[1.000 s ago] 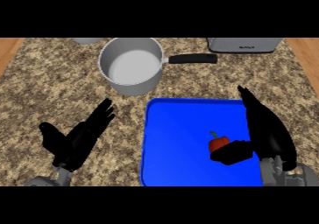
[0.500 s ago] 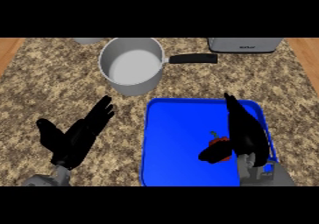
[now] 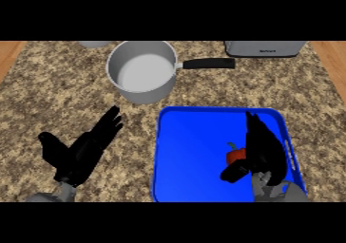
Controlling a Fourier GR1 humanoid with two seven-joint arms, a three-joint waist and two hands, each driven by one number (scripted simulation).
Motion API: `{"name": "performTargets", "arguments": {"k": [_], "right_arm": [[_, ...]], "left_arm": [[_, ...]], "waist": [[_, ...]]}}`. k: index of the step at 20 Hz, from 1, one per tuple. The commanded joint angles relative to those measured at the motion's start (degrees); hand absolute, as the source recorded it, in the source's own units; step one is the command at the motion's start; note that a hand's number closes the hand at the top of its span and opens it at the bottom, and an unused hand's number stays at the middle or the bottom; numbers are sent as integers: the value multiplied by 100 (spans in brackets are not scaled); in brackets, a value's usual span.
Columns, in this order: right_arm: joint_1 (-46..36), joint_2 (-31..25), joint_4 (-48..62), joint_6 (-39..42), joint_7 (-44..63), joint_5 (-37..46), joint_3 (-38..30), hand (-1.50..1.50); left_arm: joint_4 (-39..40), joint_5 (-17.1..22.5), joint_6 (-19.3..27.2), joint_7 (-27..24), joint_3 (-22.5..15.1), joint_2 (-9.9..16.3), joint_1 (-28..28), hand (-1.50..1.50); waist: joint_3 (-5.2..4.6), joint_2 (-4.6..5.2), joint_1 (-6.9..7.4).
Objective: Pick the bell pepper from the tray and place it in the pot
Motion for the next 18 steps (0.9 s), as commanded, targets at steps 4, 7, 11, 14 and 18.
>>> {"name": "performTargets", "arguments": {"k": [4, 7, 11, 14, 18], "right_arm": [[-149, 397, 238, 496, 749, 156, -215, -150], [115, 626, 659, 58, 610, 608, -29, -150], [59, 520, 469, 478, 427, 482, -463, -150], [122, 688, 830, 164, 210, 661, -489, -150], [218, 675, 687, 496, 126, 617, -659, -150]], "left_arm": [[54, -147, 60, 270, 59, -192, -221, 0], [-153, -129, -52, 62, 112, -128, 155, 0], [-136, -99, -148, 227, 222, -214, 66, 0], [-553, -210, -102, 403, 226, -108, 266, 0], [-30, -233, -383, 209, 317, -263, 95, 0]], "waist": [[2, 6, 5], [1, 5, 36], [1, 4, 9], [4, 4, 35], [2, 5, 3]]}}
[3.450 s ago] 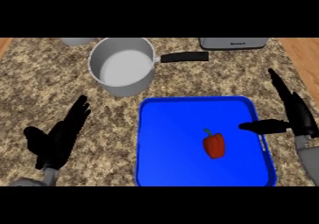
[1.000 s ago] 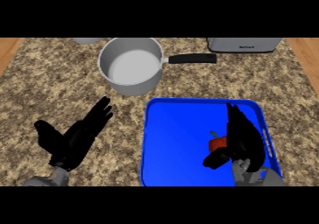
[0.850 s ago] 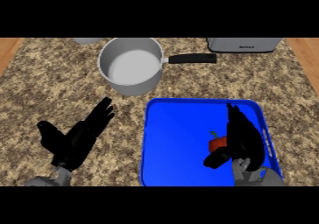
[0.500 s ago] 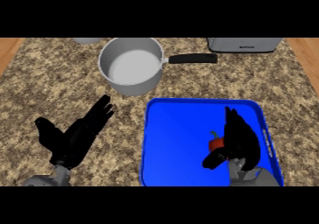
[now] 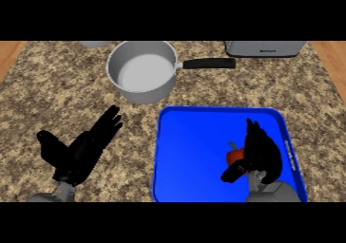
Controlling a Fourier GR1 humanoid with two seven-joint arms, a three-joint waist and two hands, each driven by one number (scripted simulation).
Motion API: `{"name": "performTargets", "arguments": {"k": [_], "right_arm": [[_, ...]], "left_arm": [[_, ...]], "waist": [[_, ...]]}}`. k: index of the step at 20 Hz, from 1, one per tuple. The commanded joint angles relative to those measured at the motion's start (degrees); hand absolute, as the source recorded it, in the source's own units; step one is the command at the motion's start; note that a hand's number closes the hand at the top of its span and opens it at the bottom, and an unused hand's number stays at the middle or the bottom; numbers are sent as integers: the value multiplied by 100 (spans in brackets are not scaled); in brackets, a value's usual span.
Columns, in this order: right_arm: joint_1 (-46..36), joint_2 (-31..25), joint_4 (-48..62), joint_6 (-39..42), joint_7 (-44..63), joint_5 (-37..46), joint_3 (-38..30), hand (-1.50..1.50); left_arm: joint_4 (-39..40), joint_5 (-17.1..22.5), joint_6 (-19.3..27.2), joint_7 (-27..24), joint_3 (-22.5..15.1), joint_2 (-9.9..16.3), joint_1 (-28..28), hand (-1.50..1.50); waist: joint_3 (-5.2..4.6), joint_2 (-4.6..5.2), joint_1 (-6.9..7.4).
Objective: Pick the bell pepper from the tray and place it in the pot
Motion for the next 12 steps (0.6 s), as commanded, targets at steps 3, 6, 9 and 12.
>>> {"name": "performTargets", "arguments": {"k": [3, 6, 9, 12], "right_arm": [[9, 220, 331, 122, 476, 239, -109, -150], [479, 129, 285, -140, 2, 312, -95, -150], [106, 243, 579, -106, 392, 303, 6, -150], [200, 153, 1097, -620, -600, 269, -520, 150]], "left_arm": [[-599, 0, -54, 441, 166, 173, 226, 0], [310, -307, -266, -219, 135, -208, -92, 0], [415, -222, -385, -129, 370, -210, -194, 0], [-22, -423, -127, 275, 186, -442, -110, 0]], "waist": [[2, -8, 30], [0, 1, -22], [0, 3, -4], [3, 0, 3]]}}
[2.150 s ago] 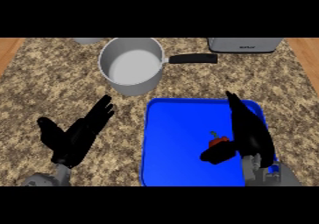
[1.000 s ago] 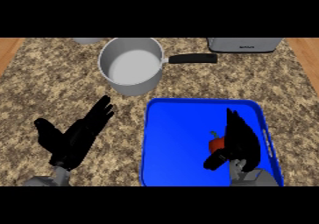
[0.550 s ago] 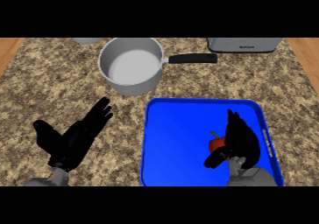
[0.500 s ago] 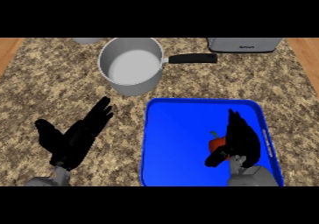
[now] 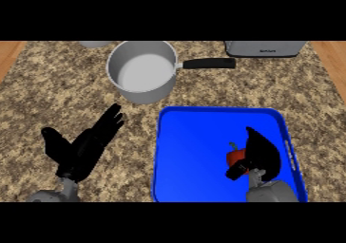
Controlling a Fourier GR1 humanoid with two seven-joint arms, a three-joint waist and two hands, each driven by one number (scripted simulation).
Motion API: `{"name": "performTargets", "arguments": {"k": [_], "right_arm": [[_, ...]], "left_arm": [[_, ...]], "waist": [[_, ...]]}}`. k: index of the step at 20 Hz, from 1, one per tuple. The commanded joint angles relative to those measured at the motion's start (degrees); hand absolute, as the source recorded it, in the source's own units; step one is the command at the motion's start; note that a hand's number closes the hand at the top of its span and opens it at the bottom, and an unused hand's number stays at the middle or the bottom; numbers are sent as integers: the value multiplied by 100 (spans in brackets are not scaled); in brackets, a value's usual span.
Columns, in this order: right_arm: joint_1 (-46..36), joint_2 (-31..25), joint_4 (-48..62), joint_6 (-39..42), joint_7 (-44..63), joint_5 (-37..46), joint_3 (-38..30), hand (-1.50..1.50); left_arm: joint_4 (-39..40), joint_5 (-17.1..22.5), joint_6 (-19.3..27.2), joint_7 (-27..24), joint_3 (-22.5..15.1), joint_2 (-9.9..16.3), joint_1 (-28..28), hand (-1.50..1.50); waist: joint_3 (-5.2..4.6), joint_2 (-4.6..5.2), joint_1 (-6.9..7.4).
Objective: Pick the bell pepper from the tray and place it in the pot
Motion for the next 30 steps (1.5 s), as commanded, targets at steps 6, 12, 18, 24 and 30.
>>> {"name": "performTargets", "arguments": {"k": [6, 12, 18, 24, 30], "right_arm": [[102, 126, 93, -391, -415, -144, 296, 150], [-230, 28, 781, -531, -1004, 158, 40, 150], [-325, -578, 401, 615, -2505, -640, 380, 150], [-543, -574, 282, 582, -2520, -153, 452, 150], [-339, -850, -1285, 412, -1771, 474, 499, 150]], "left_arm": [[-498, -142, -196, 308, 238, -113, 233, 0], [-269, -386, -283, 187, 284, -351, 307, 0], [-214, -193, -490, 125, 377, -163, 353, 0], [-505, -461, -258, 420, 299, -426, 265, 0], [-163, -463, -359, 192, 381, -440, 275, 0]], "waist": [[2, -4, 6], [2, 0, 7], [2, 0, 15], [2, -4, 4], [-3, -30, -73]]}}
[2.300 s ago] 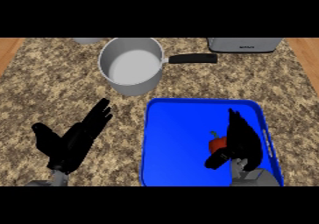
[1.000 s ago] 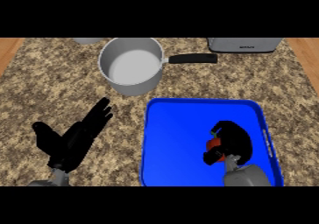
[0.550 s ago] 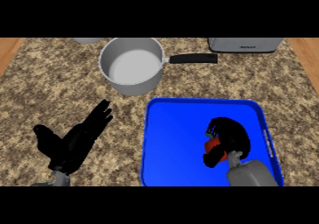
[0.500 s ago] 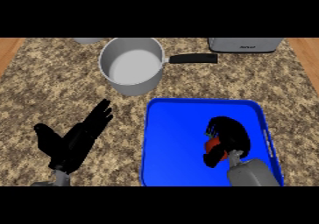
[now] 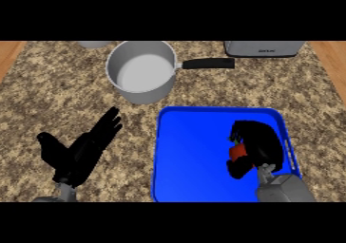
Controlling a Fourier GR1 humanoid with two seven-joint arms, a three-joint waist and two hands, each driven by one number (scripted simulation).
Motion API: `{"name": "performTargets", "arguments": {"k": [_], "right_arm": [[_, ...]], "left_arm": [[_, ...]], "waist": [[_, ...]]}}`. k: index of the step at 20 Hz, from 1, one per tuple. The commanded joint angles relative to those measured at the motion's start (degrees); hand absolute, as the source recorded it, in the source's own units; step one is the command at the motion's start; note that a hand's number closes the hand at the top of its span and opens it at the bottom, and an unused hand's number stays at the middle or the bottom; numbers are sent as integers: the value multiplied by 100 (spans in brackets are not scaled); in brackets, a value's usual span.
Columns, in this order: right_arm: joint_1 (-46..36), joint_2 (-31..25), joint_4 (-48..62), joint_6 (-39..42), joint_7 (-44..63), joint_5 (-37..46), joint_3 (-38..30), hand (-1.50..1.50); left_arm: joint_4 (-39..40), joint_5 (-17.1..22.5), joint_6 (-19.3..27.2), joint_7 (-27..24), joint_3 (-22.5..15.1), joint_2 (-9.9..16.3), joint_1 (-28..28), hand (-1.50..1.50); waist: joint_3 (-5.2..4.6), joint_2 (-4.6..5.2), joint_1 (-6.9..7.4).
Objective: Pick the bell pepper from the tray and place it in the pot
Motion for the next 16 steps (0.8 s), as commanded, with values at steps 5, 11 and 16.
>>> {"name": "performTargets", "arguments": {"k": [5, 11, 16], "right_arm": [[71, -297, -2142, 123, 446, 223, -241, 150], [-1441, -74, -2445, 684, 634, 102, -476, 150], [-2402, 438, -2621, 1027, 998, -640, -975, 150]], "left_arm": [[36, 0, 99, 162, 69, -105, -133, 0], [77, 58, -100, 107, 264, 62, -278, 0], [53, -23, -80, 81, 155, -71, -262, 0]], "waist": [[-2, -14, -58], [-3, 11, 53], [-2, 6, 54]]}}
